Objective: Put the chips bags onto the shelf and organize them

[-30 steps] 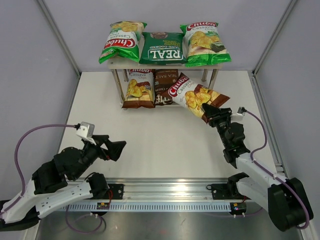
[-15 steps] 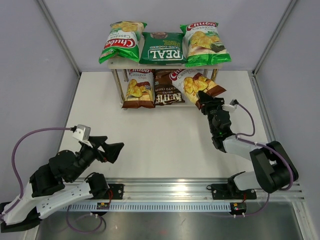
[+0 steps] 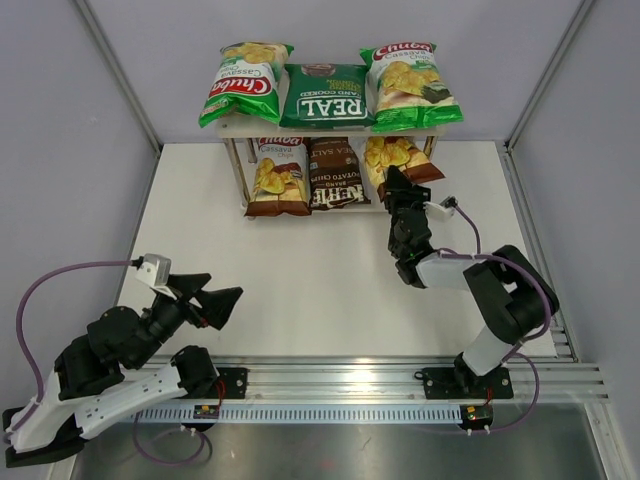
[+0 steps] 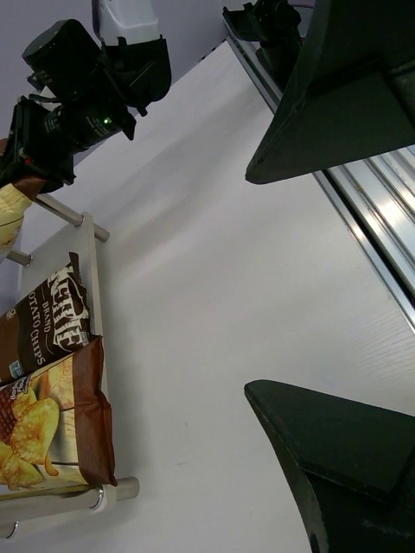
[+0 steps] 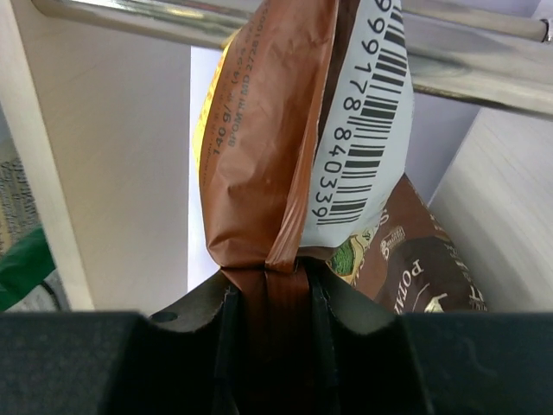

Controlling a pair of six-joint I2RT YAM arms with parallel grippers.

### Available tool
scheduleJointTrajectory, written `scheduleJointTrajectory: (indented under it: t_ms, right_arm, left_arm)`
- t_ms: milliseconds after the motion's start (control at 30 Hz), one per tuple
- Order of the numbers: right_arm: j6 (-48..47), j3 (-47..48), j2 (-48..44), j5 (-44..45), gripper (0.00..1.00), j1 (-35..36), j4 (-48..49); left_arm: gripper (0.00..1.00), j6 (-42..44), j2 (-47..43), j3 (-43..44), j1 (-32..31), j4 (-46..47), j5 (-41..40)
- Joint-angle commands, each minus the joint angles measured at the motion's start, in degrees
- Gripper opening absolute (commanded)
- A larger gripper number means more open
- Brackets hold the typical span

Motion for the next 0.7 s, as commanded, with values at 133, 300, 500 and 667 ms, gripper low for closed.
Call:
scheduleJointTrajectory:
  t_ms: [133,300,500,667]
  right_arm:
    - [-6.92,10.95,10.83,15.29,0.07,2.28,13.42]
    - [-10.26,14.56,16.38,16.71,0.06,3.42,20.90]
    - [-16.77,17.90,20.51,19.61,0.06,7.56,23.80]
    - [-20.27,21.50,23.33,24.26,0.06,7.38,23.71]
  left_arm:
    - [0.99,1.94,-1.40,-0.14,-0.01,2.23,2.08]
    - [0.99,2.12,-2.71,-0.41,-0.01,2.58,2.78]
    - [0.99,2.64,-3.07,-0.49,-0.01,2.93,3.84]
    - [0.99,2.56,-3.59,-0.58,-0.01,2.93,3.84]
